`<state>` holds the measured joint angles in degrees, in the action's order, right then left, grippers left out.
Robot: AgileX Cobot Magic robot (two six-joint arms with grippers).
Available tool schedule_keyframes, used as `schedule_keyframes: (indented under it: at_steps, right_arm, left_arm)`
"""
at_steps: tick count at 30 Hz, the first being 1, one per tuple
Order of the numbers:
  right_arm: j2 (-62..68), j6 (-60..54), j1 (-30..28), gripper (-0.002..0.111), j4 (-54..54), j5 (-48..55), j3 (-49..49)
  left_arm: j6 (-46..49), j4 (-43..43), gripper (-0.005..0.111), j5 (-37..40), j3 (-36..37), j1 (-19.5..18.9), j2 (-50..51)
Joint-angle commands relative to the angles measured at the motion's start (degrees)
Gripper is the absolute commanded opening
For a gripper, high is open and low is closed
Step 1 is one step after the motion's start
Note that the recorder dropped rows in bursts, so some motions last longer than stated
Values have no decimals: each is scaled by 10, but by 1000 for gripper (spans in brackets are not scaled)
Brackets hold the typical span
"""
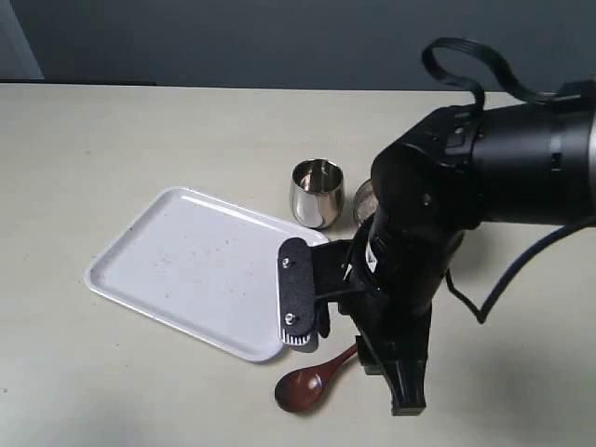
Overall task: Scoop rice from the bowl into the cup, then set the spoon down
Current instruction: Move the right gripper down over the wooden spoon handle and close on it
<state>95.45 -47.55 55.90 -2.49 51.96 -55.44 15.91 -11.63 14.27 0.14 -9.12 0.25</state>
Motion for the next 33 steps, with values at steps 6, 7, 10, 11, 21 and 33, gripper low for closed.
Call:
schedule_keyframes:
  at_steps: [6, 7, 10, 11, 21, 33]
  right_arm:
    - [49, -4, 1, 45, 77, -31, 3]
    - [55, -4, 1, 45, 87, -33, 3]
    - [72, -4, 0, 45, 100, -33, 3]
    - [79, -4, 0, 45, 101, -34, 3]
    - [91, -3, 0, 45, 128, -75, 3]
    - [91, -2, -65, 45, 90, -105, 3]
  left_arm:
    - [-3, 2, 0, -8, -1, 23, -2]
    - [-3, 2, 0, -8, -1, 25, -2]
    - [-3, 2, 0, -8, -1, 31, -2]
    - [-3, 2, 0, -8, -1, 34, -2]
    - [-3, 2, 0, -8, -1, 36, -2]
    - [-3, 2, 0, -8, -1, 36, -2]
